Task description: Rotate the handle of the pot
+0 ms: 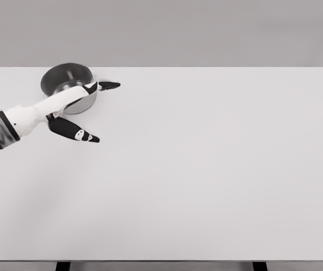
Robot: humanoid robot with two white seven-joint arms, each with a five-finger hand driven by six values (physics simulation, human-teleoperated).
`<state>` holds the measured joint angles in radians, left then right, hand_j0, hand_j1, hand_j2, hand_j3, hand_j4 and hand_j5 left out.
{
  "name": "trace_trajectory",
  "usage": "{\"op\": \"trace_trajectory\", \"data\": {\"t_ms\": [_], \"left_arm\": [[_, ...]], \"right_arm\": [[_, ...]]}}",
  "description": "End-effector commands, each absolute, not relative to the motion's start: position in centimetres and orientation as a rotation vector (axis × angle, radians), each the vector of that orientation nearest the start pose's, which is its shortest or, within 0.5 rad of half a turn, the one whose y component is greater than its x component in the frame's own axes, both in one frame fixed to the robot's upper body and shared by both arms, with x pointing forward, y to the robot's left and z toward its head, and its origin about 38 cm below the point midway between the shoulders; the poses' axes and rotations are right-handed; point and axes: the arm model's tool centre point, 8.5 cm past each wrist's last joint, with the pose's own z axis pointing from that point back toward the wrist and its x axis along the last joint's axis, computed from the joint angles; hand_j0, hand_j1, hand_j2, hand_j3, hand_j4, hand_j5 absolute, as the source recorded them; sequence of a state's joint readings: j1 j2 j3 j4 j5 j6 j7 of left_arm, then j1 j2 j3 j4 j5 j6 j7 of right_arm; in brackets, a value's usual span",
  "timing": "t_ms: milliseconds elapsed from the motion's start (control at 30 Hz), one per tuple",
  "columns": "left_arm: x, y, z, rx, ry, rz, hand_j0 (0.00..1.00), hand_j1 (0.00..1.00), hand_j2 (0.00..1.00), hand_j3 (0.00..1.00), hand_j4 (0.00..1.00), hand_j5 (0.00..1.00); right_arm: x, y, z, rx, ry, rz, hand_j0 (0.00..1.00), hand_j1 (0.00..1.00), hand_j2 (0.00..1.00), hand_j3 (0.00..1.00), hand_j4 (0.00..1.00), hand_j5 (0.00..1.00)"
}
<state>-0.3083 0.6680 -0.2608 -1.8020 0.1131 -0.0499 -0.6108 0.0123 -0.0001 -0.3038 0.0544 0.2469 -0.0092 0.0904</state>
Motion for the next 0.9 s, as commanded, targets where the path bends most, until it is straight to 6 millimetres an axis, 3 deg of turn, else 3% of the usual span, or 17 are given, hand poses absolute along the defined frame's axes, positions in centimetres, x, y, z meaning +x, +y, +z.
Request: {"op": "trace_trajectory", "data": {"t_ms": [0,200,300,500,867], "left_arm": [[38.3,26.7,21.3,-0.137,-1.484,-1.309,1.0,1.0,1.0,1.0,1.0,1.0],[38.3,26.5,21.1,-0.122,-1.438,-1.382,1.0,1.0,1.0,1.0,1.0,1.0],[37.7,26.7,20.0,-0.135,-1.378,-1.415,1.0,1.0,1.0,1.0,1.0,1.0],[37.6,26.6,20.0,-0.184,-1.382,-1.37,1.0,1.0,1.0,1.0,1.0,1.0],[38.0,28.2,18.9,-0.134,-1.234,-1.268,1.0,1.0,1.0,1.0,1.0,1.0]], "right_arm": [[-2.4,-25.8,-26.1,0.017,0.049,-0.062,1.0,1.0,1.0,1.0,1.0,1.0],[-2.5,-25.8,-26.1,0.018,0.051,-0.062,1.0,1.0,1.0,1.0,1.0,1.0],[-2.5,-25.8,-26.1,0.018,0.051,-0.062,1.0,1.0,1.0,1.0,1.0,1.0],[-2.5,-25.8,-26.1,0.018,0.051,-0.062,1.0,1.0,1.0,1.0,1.0,1.0],[-2.5,-25.8,-26.1,0.018,0.051,-0.062,1.0,1.0,1.0,1.0,1.0,1.0]]}}
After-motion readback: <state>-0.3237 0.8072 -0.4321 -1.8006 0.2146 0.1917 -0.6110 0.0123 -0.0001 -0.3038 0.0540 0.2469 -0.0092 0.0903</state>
